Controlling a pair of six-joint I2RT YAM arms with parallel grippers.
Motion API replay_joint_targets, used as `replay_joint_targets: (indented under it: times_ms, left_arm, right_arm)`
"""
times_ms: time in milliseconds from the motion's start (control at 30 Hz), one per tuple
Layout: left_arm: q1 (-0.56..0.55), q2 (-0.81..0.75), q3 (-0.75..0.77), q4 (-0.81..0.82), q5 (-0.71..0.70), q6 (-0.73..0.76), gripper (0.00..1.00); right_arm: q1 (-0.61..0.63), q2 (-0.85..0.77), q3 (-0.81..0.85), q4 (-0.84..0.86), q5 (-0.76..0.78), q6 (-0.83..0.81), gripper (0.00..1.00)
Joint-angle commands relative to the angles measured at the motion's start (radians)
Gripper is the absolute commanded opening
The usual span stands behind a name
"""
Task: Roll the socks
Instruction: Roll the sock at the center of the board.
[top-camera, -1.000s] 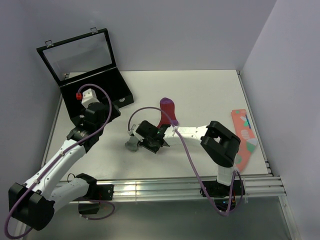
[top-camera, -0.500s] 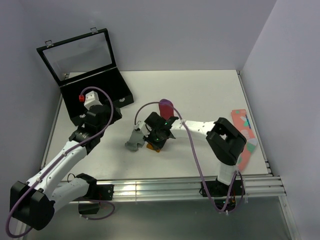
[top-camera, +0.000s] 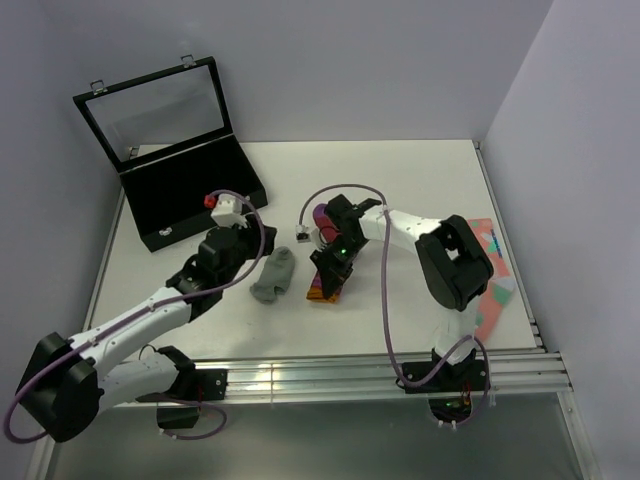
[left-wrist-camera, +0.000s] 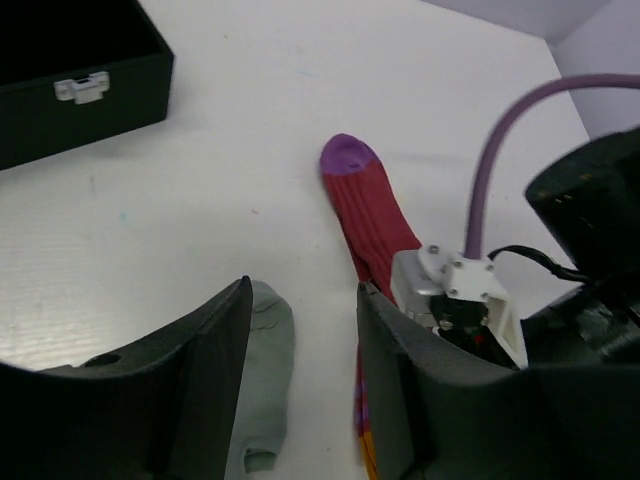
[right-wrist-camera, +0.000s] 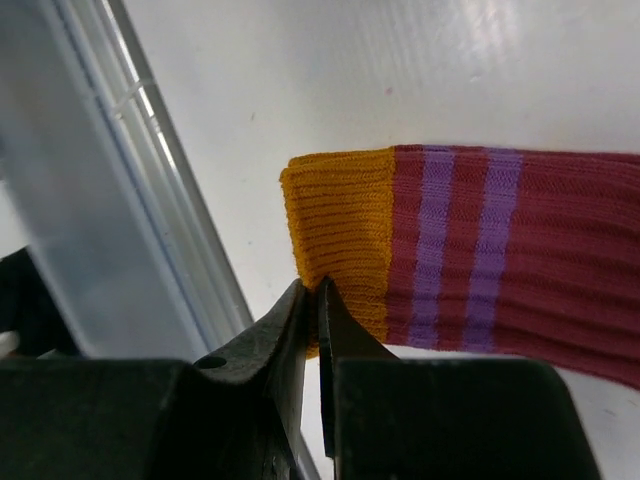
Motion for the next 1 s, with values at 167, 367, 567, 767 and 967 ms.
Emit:
replay_joint_targets:
  times_ms: [167, 367, 567, 767, 967]
  left_arm:
    - [-0.099, 0.169, -0.05, 0.331, 0.167, 0.154, 0.47]
    - [-0.11, 0.224, -0.102, 0.48, 0.358, 0.175, 0.42]
    - [-0.111, 0.298, -0.103, 0.518, 0.541, 0.188, 0.45]
    - [-0.122, 0.361, -0.11, 0.552, 0.63, 0.183, 0.47]
    - [-0.153, 0.437, -0.099, 0.576, 0.67, 0.189, 0.51]
  right_arm:
    - [-0.071, 0.13, 0.042, -0.203, -0.172, -0.095, 0.1]
    - [-0.105, 0.149, 0.019, -0.159, -0.123, -0.032, 0.08]
    - [-0.134, 0.176, 0.007, -0.137, -0.09, -0.001, 0.07]
    - [-0.139, 0.18, -0.002, -0.119, -0.061, 0.019, 0.05]
    - [-0.145, 0.192, 0.002, -0.126, -0.066, 0.017, 0.05]
